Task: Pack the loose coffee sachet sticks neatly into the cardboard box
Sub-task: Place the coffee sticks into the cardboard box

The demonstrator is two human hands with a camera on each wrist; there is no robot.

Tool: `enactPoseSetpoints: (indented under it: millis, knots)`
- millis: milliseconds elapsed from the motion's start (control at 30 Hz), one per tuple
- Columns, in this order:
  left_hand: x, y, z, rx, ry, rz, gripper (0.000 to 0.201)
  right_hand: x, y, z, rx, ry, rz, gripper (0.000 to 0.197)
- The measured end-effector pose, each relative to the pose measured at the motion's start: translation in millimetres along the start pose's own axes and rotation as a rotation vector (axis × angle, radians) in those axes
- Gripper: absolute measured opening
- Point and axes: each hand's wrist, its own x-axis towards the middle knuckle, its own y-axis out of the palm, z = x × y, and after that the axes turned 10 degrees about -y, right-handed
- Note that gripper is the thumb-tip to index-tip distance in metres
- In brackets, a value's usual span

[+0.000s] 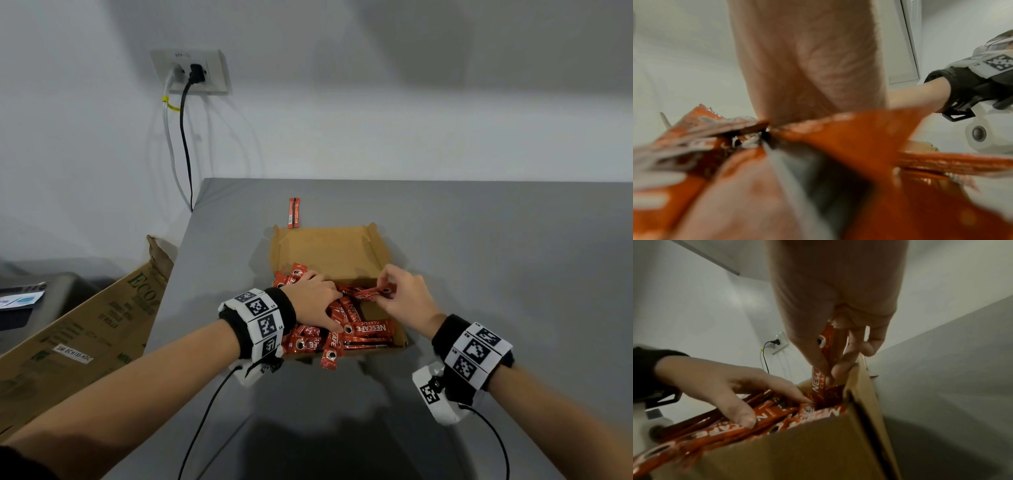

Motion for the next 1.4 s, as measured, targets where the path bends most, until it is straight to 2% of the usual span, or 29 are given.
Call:
enactPoseSetpoints:
  millis: [167,300,467,733,833,1000,1233,1333,1400]
  knots:
    - [0,0,0,-0.003,0.002,0.005,0.077,-1,13,6,-0.088,-0.049,-0.009,0.011]
    - [-1,0,0,-0.003,0.001,0.003,0.076,-1,18,8,-0.356,-0.11,0.05,0.02]
    - [-2,-2,0,0.008,-0.004,0.002,0.076,-3,16,2,-0.459,-0.173,0.103,0.021]
    - [-2,-1,1,0.008,-0.001,-0.001,0.076,-2,10,2,-0.481,-0.143,0.091,0.009]
    - [-1,-1,1,0.005,0.0,-0.004,0.076,1,10,4,-0.454,-0.089,0.097,0.011]
    - [-1,-2,2,-0.015,-0.003,0.012,0.076,3,14,-1,-0.508,-0.082,0.13,0.012]
    - [0,1,5,-0.033,0.016,-0.04,0.071,5,7,-5,-0.394,-0.046,0.091,0.03]
    - [0,0,5,-0.023,0.015,-0.041,0.07,7,2,-6,-0.43,-0.056,0.149,0.021]
    - [0,-1,5,-0.015,0.021,-0.05,0.067,8,2,-5,-0.526,-0.083,0.135,0.013]
